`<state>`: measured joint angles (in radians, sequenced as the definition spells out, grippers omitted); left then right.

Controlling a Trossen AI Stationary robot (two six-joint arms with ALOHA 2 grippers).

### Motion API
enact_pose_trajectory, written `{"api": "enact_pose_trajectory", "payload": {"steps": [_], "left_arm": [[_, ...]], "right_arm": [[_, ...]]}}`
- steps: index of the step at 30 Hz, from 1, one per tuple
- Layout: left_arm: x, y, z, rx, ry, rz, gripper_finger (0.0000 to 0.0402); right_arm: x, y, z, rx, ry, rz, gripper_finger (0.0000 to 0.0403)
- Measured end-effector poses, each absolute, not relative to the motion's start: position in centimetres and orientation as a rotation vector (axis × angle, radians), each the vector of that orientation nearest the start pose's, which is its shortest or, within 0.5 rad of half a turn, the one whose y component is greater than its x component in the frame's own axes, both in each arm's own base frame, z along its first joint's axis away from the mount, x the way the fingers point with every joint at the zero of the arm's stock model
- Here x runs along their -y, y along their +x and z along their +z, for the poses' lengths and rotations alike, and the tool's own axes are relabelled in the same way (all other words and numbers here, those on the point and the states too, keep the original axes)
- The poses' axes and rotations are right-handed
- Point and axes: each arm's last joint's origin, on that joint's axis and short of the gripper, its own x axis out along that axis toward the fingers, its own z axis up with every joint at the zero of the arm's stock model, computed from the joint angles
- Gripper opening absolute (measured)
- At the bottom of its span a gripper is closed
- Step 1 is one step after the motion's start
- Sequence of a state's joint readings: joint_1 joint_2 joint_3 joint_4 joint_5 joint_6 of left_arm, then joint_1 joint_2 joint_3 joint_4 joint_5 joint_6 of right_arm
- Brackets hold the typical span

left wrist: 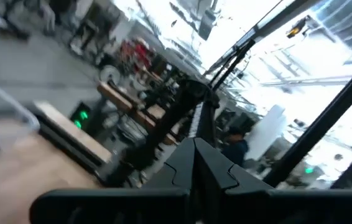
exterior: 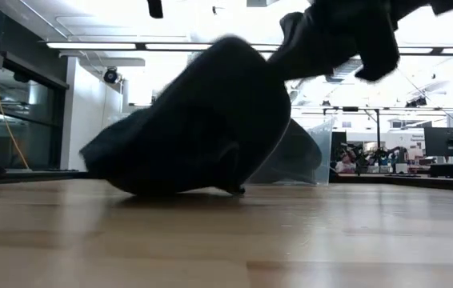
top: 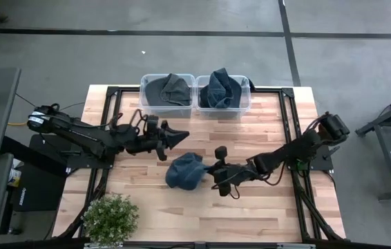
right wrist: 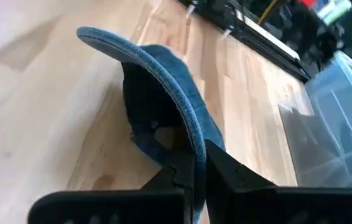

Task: Pick & Place hat
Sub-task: Put the blue cap into the right transparent bin

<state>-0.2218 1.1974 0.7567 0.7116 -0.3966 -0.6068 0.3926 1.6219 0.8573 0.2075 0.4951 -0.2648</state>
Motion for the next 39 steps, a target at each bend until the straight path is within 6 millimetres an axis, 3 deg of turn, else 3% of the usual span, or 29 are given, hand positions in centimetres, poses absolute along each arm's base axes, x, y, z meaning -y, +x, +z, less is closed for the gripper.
{"api": "enact_pose_trajectory", "payload": {"steps": [5, 15, 23, 34, 39], "left_arm": [[4.4, 24.6, 33.7, 0.347, -0.549, 0.099, 0.0000], [4.3, 23.9, 34.3, 0.354, -0.372, 0.113, 0.0000], [4.3, 24.0, 34.2, 0.333, -0.235, 0.139, 0.0000], [4.1, 24.0, 34.2, 0.326, -0.151, 0.194, 0.0003], [3.5, 24.2, 33.9, 0.291, -0.120, 0.232, 0.0041]], "right_arm": [[-10.5, 31.0, 22.4, -0.550, -0.343, -0.103, 0.0005], [-7.9, 30.1, 30.6, -0.574, -0.071, -0.260, 0.0005], [-5.1, 27.9, 36.3, -0.574, 0.101, -0.327, 0.0005], [-1.5, 23.0, 39.6, -0.586, 0.212, -0.453, 0.0005], [-0.6, 21.0, 40.8, -0.532, 0.275, -0.472, 0.0005]]}}
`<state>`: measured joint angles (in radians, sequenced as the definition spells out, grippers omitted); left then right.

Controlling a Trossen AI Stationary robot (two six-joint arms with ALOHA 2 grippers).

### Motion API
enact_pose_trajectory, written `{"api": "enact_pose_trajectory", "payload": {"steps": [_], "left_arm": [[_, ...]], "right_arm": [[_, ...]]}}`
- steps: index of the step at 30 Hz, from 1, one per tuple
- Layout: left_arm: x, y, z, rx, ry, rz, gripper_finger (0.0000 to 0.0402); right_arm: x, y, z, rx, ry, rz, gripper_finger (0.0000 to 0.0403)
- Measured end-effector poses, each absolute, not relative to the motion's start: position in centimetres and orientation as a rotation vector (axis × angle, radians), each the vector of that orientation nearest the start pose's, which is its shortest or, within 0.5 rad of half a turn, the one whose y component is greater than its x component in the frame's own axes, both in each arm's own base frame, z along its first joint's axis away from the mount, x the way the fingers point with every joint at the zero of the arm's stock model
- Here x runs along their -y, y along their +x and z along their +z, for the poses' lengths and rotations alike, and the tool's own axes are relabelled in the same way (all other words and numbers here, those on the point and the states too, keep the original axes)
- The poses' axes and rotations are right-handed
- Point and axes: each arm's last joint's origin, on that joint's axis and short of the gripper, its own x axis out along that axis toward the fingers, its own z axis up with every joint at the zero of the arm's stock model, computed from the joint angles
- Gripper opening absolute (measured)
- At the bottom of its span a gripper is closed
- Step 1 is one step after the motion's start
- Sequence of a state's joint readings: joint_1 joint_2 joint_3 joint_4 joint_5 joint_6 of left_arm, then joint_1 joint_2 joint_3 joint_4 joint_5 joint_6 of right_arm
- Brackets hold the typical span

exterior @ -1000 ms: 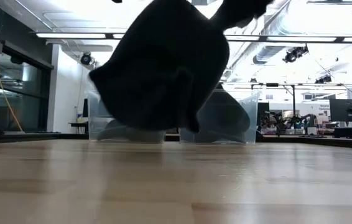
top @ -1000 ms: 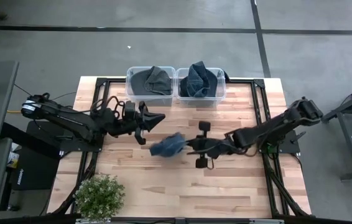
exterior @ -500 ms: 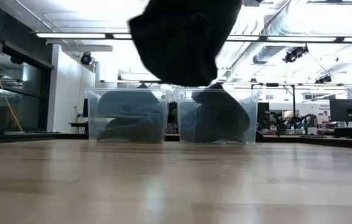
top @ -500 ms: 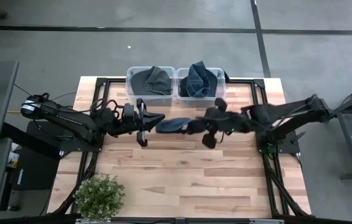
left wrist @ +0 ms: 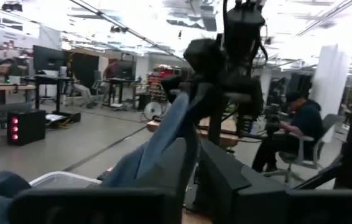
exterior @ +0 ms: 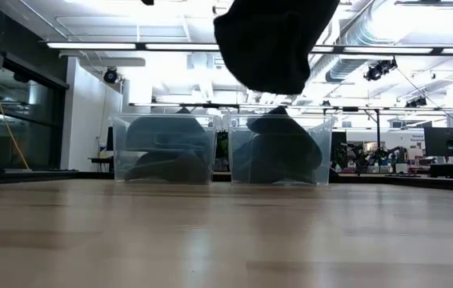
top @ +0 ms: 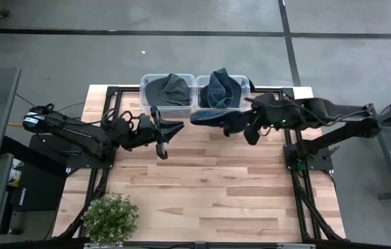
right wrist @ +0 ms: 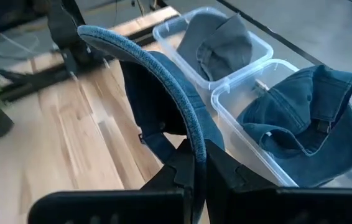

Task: Pick & Place hat
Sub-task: Put the blue cap into the right transparent bin

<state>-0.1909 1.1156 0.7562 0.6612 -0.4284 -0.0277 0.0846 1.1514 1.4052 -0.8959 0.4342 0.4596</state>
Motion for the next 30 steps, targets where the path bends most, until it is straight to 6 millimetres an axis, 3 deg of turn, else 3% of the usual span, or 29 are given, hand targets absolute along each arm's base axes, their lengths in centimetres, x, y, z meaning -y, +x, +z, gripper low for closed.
{"api": "enact_pose_trajectory", "payload": {"steps": [9, 13, 21, 30], "left_arm": [[2.9, 24.3, 33.8, 0.283, -0.118, 0.267, 0.0194], [2.7, 24.3, 33.7, 0.285, -0.132, 0.295, 0.0243], [0.7, 25.8, 32.7, 0.285, -0.266, 0.250, 0.0262], [-0.2, 27.0, 32.6, 0.390, -0.261, 0.177, 0.0262]], "right_arm": [[0.6, 17.5, 42.8, -0.410, 0.343, -0.479, 0.0005], [0.5, 16.4, 43.9, -0.333, 0.350, -0.415, 0.0005], [0.1, 15.3, 45.9, -0.176, 0.354, -0.222, 0.0005], [-0.1, 15.2, 46.4, -0.146, 0.342, -0.129, 0.0005]]}}
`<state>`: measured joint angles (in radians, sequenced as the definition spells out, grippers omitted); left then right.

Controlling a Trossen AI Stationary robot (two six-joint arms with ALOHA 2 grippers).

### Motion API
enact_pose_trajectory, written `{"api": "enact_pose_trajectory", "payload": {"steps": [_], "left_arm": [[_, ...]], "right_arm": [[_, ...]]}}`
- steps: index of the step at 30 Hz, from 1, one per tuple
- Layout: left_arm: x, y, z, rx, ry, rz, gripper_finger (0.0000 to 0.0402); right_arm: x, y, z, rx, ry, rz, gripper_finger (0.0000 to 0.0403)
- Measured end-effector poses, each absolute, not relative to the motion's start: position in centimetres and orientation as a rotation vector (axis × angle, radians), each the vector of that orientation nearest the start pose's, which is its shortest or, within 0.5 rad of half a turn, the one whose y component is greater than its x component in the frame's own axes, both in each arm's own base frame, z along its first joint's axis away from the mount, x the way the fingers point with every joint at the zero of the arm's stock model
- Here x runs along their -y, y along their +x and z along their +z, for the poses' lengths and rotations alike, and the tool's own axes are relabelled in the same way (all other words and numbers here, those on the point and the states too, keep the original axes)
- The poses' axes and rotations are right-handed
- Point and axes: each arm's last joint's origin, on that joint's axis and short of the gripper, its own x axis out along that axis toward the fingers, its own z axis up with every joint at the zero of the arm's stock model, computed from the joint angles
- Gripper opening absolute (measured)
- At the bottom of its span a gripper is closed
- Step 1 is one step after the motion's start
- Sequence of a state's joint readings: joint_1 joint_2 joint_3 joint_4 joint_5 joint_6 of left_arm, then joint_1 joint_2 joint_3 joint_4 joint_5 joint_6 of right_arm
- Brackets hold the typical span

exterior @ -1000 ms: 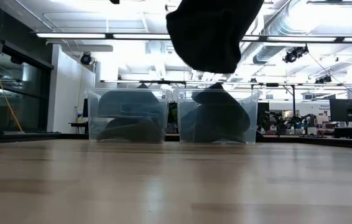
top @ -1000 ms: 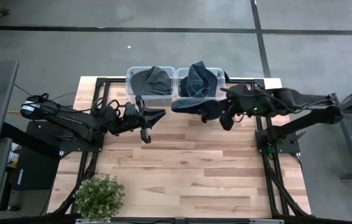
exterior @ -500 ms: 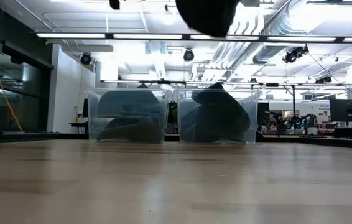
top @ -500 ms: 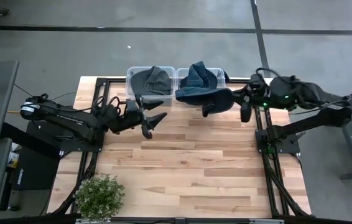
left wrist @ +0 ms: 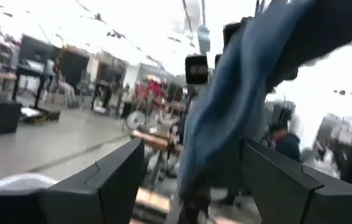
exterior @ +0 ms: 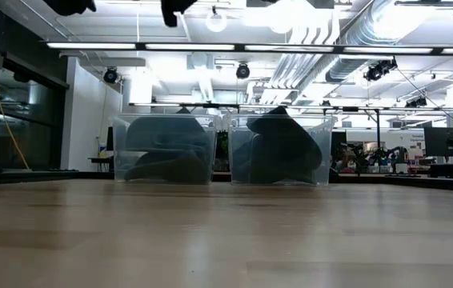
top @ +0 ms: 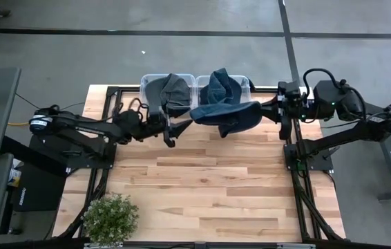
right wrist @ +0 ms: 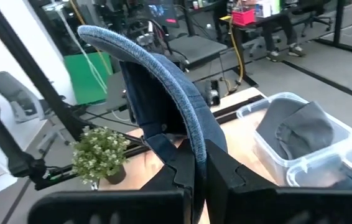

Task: Pick & Place hat
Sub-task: Put the blue cap into the right transparent bin

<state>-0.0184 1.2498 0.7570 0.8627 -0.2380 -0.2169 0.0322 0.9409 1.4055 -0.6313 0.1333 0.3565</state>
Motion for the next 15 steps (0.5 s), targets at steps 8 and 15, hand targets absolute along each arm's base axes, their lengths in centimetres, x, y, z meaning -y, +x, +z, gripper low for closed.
{"api": "enact_pose_trajectory", "payload": {"steps": [8, 15], "left_arm": [[-0.07, 27.63, 31.87, 0.370, -0.273, 0.148, 0.0262], [0.00, 27.93, 31.70, 0.378, -0.280, 0.126, 0.0262]], "right_arm": [[-0.14, 15.24, 46.52, -0.139, 0.319, -0.113, 0.0005], [-0.03, 15.82, 46.37, -0.150, 0.301, -0.112, 0.0005]]}}
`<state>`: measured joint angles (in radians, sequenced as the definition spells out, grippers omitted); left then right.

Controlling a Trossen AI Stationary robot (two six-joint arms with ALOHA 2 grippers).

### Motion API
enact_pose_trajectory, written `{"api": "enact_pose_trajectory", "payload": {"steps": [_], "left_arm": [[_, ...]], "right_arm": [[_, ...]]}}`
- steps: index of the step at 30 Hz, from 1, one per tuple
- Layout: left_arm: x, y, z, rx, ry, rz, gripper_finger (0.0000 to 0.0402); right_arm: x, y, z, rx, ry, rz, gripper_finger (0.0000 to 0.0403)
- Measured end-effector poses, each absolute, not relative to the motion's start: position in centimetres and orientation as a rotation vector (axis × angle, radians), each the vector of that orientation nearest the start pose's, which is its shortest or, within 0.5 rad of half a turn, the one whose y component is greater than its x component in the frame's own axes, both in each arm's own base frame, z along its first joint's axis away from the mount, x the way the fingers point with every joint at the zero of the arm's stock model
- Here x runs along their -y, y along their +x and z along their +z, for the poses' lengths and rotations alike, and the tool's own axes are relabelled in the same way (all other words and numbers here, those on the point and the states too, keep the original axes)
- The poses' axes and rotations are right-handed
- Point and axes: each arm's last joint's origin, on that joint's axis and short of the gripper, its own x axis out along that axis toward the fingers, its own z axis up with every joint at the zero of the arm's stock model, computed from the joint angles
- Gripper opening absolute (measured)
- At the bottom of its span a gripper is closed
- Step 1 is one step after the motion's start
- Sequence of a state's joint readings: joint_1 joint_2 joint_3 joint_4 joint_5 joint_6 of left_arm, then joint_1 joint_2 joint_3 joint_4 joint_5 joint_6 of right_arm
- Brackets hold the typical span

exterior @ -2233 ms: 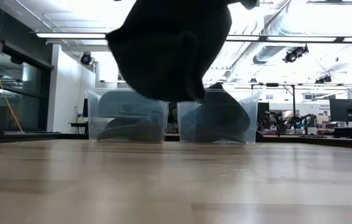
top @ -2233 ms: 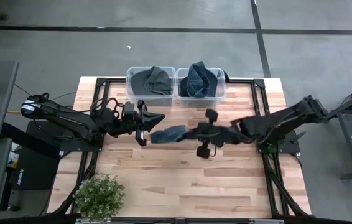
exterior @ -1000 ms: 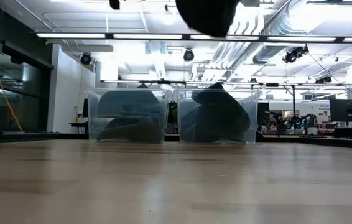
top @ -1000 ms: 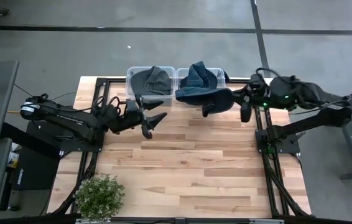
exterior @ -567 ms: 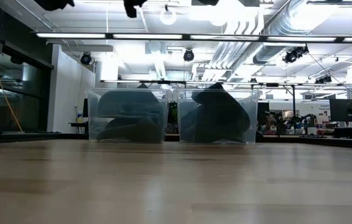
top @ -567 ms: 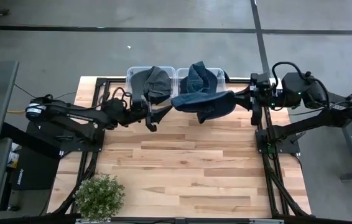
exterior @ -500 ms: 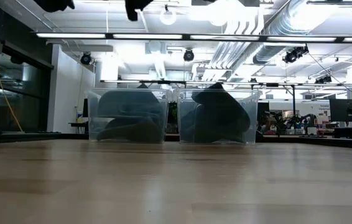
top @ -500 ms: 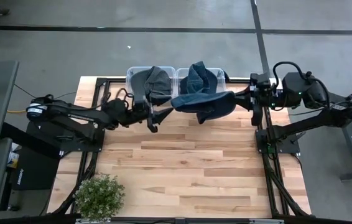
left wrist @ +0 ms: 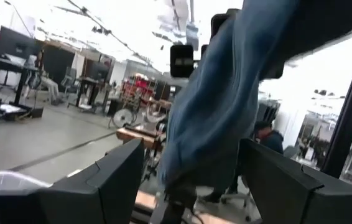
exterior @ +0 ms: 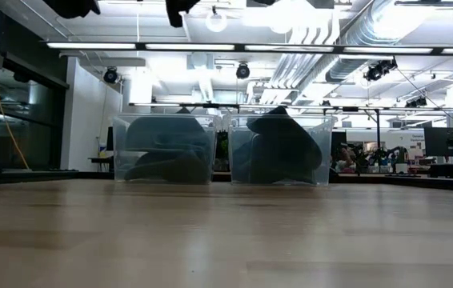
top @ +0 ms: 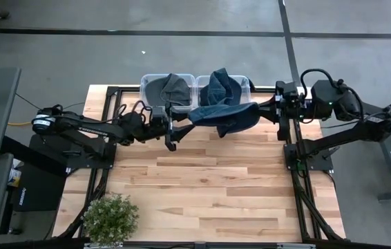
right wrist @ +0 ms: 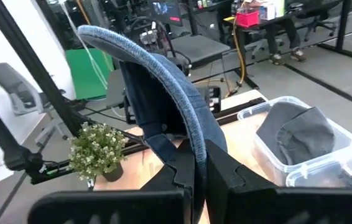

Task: Pick & Place hat
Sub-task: Put the blue cap into the right transparent bin

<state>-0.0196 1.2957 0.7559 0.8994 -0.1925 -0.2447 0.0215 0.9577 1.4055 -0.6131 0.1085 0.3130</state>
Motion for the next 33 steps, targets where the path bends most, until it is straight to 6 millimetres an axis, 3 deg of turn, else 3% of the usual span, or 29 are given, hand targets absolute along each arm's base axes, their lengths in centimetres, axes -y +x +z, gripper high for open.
{"api": "enact_pose_trajectory", "payload": {"steps": [19, 33], "left_arm": [[0.2, 28.4, 33.6, 0.395, -0.233, 0.069, 0.0262], [0.2, 28.4, 33.7, 0.398, -0.233, 0.067, 0.0260]], "right_arm": [[1.2, 21.3, 45.6, -0.134, 0.313, -0.036, 0.0005], [1.8, 23.4, 45.3, -0.101, 0.344, -0.019, 0.0005]]}}
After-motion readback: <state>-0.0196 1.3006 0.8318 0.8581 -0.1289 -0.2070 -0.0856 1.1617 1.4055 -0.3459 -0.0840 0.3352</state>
